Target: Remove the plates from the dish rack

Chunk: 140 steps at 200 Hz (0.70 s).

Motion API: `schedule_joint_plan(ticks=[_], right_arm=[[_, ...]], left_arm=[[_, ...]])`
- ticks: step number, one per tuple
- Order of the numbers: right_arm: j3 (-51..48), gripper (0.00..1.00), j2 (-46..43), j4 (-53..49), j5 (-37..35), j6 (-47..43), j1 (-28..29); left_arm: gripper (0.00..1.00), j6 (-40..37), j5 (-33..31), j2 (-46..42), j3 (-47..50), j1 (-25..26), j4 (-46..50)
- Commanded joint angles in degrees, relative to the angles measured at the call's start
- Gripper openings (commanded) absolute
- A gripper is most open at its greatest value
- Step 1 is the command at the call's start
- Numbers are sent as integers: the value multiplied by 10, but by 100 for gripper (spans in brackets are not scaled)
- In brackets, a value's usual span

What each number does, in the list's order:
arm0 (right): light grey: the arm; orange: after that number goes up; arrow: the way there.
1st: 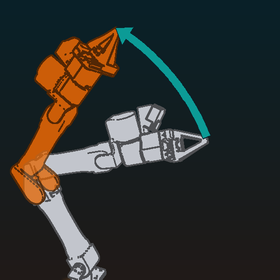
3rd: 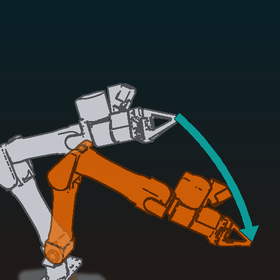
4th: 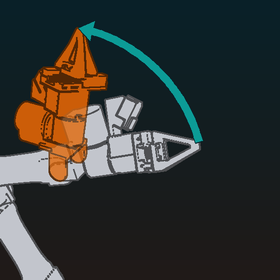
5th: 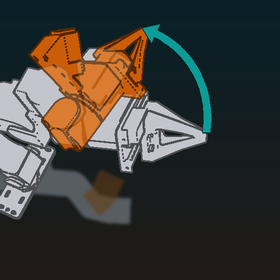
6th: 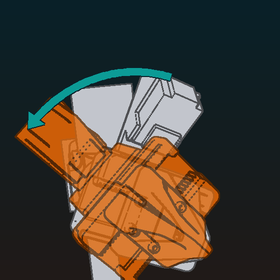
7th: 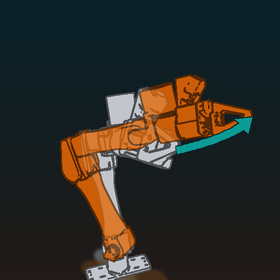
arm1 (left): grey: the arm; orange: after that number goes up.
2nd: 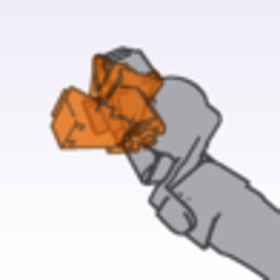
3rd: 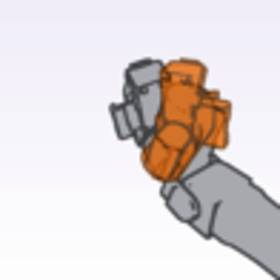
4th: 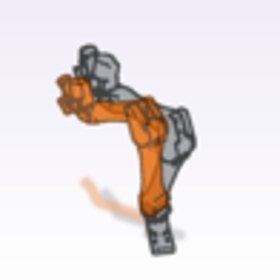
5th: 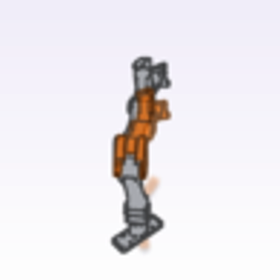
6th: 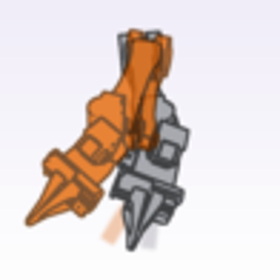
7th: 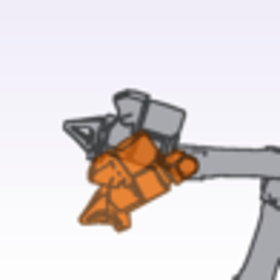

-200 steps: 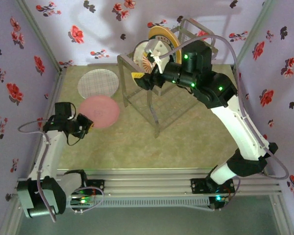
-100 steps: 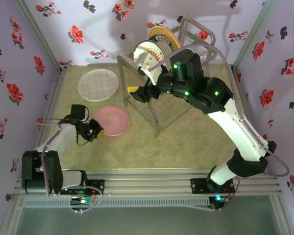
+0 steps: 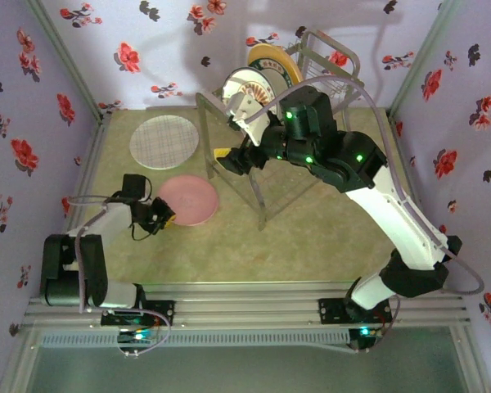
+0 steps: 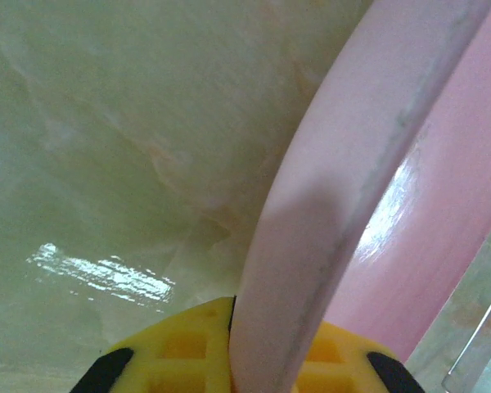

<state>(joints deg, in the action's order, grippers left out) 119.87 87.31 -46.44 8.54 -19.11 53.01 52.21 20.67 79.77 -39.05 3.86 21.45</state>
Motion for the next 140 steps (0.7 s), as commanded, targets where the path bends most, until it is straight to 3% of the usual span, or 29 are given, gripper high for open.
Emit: schedule_joint_plan(ticks=[1, 58, 98, 140], right_arm=[[-5, 82, -14, 3, -14, -6, 6], [-5, 82, -8, 8, -19, -9, 6], [-3, 82, -6, 13, -28, -13, 6], [-34, 82, -33, 101, -147, -16, 6]], left_arm=[[15, -15, -19, 8, 10, 2, 10], [41, -28, -28, 16, -9, 3, 34], [52, -36, -40, 15, -25, 2, 59], [66, -38, -65, -13, -47, 3, 107]])
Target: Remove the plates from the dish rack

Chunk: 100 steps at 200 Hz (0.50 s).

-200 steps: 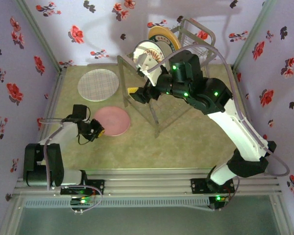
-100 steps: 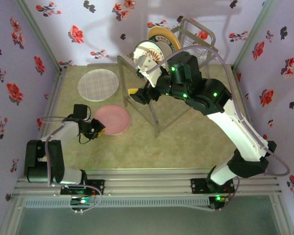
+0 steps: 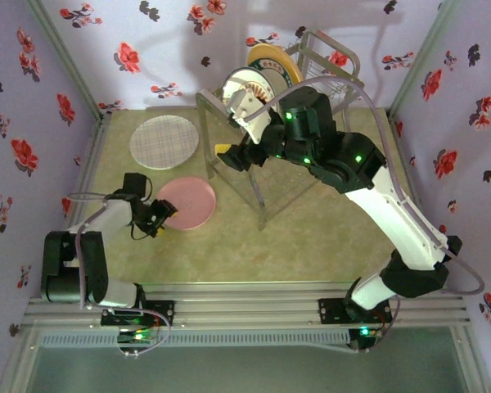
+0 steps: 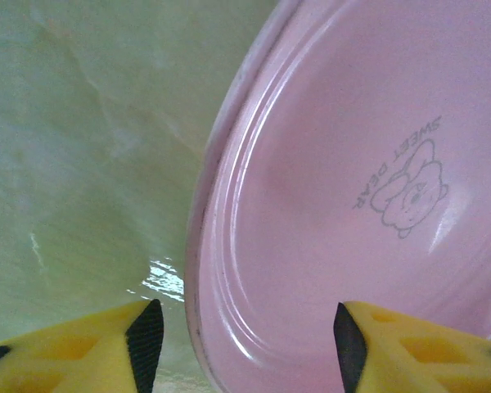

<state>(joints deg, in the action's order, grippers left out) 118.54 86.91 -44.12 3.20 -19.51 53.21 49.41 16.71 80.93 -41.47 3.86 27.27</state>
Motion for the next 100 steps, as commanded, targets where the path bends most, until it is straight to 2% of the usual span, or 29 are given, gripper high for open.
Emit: schedule_joint_plan(ticks=[1, 18, 35, 47, 67, 100], right_arm=[[-21, 82, -29, 80, -99, -13, 3], [-29, 82, -36, 127, -180, -36, 2], [-34, 82, -39, 179, -299, -63, -5], [-31, 82, -39, 203, -342, -61, -26], [3, 82, -28, 180, -355, -3, -86], [21, 82, -11, 139, -309, 65, -168]], left_arm=[[66, -10, -26, -26, -24, 3, 50], [70, -5, -37, -49, -39, 3, 74], [72, -2, -53, -79, -66, 2, 100], [72, 2, -66, -105, -93, 3, 115], [72, 5, -87, -153, -149, 7, 116], [75, 3, -84, -184, -265, 25, 53]])
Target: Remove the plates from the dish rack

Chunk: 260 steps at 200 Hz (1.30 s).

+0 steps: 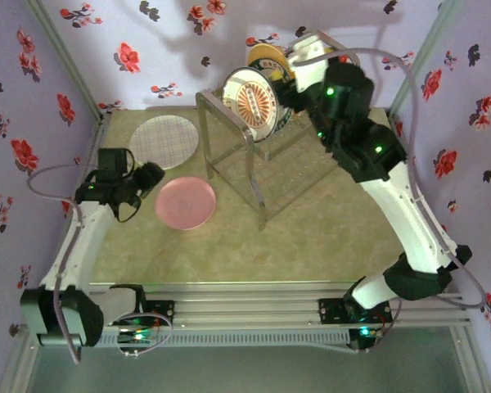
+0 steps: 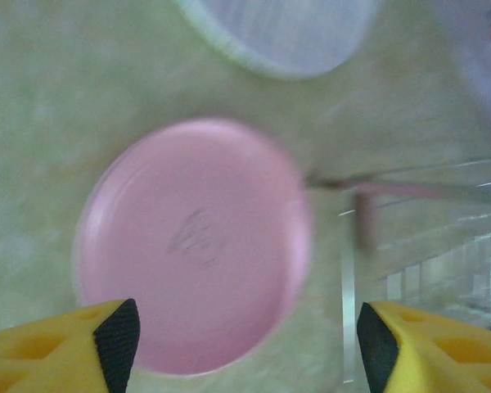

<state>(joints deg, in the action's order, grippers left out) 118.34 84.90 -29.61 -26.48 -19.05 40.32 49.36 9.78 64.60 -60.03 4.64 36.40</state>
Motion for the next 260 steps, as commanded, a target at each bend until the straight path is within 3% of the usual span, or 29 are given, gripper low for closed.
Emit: schedule_joint_plan(ticks=[1, 25, 52, 104, 213, 260], right_arm=[[23, 82, 10, -8, -10, 62, -42], [41, 81, 34, -33, 46, 91, -82], [44, 80, 51, -26, 70, 79, -88], [46, 80, 62, -24, 88, 76, -88], [104, 68, 126, -49, 44, 3, -88], [111, 58, 139, -44, 28, -28, -82]], left_arm=[[75, 3, -14, -21, -81, 18, -41], [76, -7, 9, -8, -170, 53, -127], [77, -32, 30, 11, -243, 109, -218], [79, -39, 49, 19, -273, 170, -329], [79, -43, 50, 27, -295, 207, -356], [79, -43, 48, 27, -291, 208, -360]])
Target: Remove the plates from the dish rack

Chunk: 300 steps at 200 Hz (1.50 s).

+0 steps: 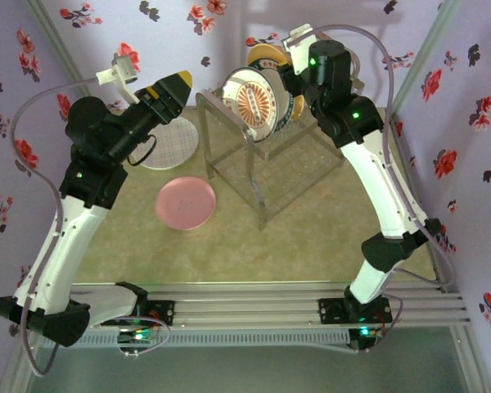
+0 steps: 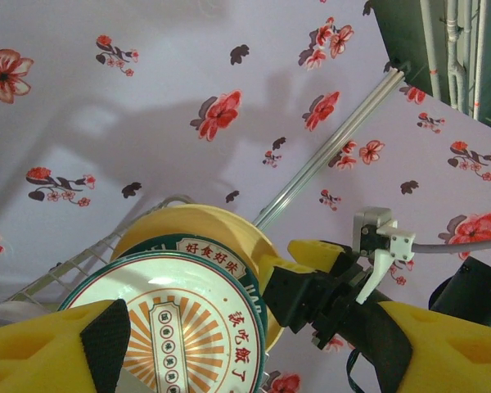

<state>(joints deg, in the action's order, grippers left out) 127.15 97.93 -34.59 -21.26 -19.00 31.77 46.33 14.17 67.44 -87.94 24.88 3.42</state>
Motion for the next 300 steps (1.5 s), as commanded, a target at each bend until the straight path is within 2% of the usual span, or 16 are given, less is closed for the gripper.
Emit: schedule_joint_plan(ticks=[1, 152, 207, 300], right_arm=[[23, 58, 8, 5, -24, -29, 4], [19, 20, 43, 62, -131, -168, 63], [19, 2, 50, 90, -169, -208, 81], [18, 0, 45, 161, -228, -287, 106]], left_arm=[[79, -12, 4, -1, -12, 5, -29], [79, -8, 3, -3, -3, 5, -37], [79, -8, 2, -1, -4, 5, -38], [79, -6, 2, -7, -1, 5, -35]])
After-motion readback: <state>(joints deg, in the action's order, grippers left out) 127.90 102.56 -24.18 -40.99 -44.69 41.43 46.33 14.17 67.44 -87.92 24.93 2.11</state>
